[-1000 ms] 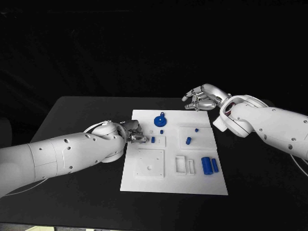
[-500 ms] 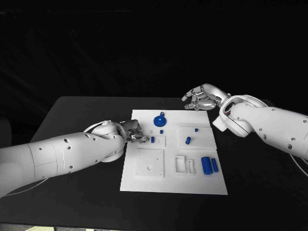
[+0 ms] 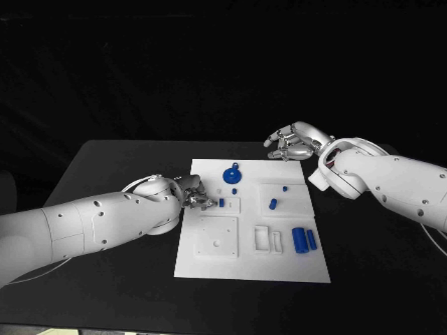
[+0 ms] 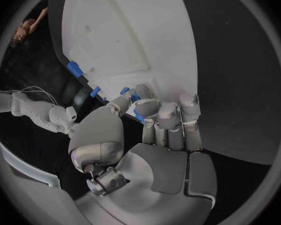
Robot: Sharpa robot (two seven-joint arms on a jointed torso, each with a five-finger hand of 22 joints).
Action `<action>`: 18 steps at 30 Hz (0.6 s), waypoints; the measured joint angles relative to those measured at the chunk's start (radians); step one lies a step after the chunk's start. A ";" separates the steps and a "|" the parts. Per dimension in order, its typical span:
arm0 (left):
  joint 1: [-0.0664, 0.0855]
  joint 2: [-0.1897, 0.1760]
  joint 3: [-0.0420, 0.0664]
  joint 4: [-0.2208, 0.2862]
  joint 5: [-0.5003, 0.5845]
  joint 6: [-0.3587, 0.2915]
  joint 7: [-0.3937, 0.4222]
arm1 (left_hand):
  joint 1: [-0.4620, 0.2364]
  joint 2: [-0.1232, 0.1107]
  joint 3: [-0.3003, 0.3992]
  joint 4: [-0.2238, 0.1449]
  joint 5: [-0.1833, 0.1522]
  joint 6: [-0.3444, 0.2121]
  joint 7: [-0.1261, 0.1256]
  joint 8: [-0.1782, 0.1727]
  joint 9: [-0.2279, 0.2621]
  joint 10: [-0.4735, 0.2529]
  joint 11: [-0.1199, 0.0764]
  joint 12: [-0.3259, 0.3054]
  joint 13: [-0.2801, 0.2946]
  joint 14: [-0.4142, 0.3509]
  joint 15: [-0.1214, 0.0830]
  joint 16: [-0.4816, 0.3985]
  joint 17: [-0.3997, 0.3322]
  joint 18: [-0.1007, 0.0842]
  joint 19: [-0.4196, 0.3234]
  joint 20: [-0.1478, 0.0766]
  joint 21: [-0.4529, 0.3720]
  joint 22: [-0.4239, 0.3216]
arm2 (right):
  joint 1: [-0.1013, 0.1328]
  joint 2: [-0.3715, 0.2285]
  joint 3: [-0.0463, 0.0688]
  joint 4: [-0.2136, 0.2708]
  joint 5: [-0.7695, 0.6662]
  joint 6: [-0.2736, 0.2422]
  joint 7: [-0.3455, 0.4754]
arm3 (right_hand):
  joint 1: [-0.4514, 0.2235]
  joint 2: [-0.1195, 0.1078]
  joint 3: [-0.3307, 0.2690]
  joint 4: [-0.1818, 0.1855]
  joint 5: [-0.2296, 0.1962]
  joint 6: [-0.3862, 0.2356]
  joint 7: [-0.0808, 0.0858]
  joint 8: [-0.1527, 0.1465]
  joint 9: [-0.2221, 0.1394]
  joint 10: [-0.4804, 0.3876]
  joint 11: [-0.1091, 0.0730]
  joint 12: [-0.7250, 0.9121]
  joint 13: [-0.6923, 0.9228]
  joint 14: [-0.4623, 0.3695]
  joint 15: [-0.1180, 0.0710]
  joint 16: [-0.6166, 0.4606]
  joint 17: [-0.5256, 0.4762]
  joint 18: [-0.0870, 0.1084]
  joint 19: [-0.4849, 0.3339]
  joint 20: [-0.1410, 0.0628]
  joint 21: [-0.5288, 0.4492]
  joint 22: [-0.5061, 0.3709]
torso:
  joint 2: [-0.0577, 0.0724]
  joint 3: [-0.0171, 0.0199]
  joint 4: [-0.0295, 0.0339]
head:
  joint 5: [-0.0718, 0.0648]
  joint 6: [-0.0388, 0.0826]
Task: Assemble the parts on the task board
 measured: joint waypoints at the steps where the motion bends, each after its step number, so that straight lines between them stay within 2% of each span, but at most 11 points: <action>1: 0.000 0.000 0.000 0.000 0.002 0.002 0.000 | -0.002 -0.006 0.000 0.000 -0.001 0.000 0.000 0.000 0.000 0.000 0.000 0.000 0.000 0.000 0.000 0.000 0.000 0.000 0.000 0.000 0.000 0.000 | 0.000 0.000 0.000 0.000 0.000 0.000 0.000 | 0.000 0.000 0.000 0.000 0.000 0.000 0.000 0.000 0.000 0.000 0.000 0.000 0.000 0.000 0.000 0.000 0.000 0.000 0.000 0.000 0.000 0.000 | 0.000 -0.0001 0.0000 | 0.000 0.000; 12: 0.001 -0.001 0.001 0.000 0.019 0.009 0.000 | 0.005 -0.026 0.005 0.023 -0.021 -0.011 0.003 0.000 0.000 0.000 0.000 -0.006 -0.008 0.000 0.000 -0.004 -0.003 0.000 -0.004 0.004 0.000 0.000 | 0.000 0.000 0.000 0.000 0.000 0.001 0.000 | 0.000 0.000 0.000 0.000 0.000 0.000 0.000 0.000 0.000 0.000 0.000 0.000 0.000 0.000 0.000 0.000 0.000 0.000 0.000 0.000 0.000 0.000 | 0.000 -0.0004 -0.0005 | 0.001 -0.001; 15: 0.001 -0.002 0.001 0.000 0.022 0.008 0.000 | 0.002 -0.043 0.011 0.047 -0.026 -0.011 0.003 0.000 -0.003 0.004 0.004 -0.011 -0.014 0.000 0.000 -0.004 -0.004 0.000 -0.004 0.004 0.000 0.000 | 0.000 0.000 0.000 0.000 0.000 0.001 0.000 | 0.000 0.000 0.000 0.000 0.000 0.000 0.000 0.000 0.000 0.000 0.000 0.000 0.000 0.000 0.000 0.000 0.000 0.000 0.000 0.000 0.000 0.000 | 0.000 -0.0005 -0.0007 | 0.001 -0.002; 18: 0.000 -0.002 0.001 -0.001 0.024 0.007 0.000 | -0.011 -0.087 0.015 0.090 -0.037 -0.015 0.007 0.000 -0.003 0.004 0.004 -0.011 -0.019 0.000 0.000 -0.004 -0.004 0.000 -0.004 0.004 -0.004 0.000 | 0.000 0.000 0.000 0.000 0.000 0.001 0.000 | 0.000 0.000 0.000 0.000 0.000 0.000 0.000 0.000 0.000 0.000 0.000 0.000 0.000 0.000 0.000 0.000 0.000 0.000 0.000 0.000 0.000 0.000 | 0.000 -0.0005 -0.0007 | 0.000 -0.002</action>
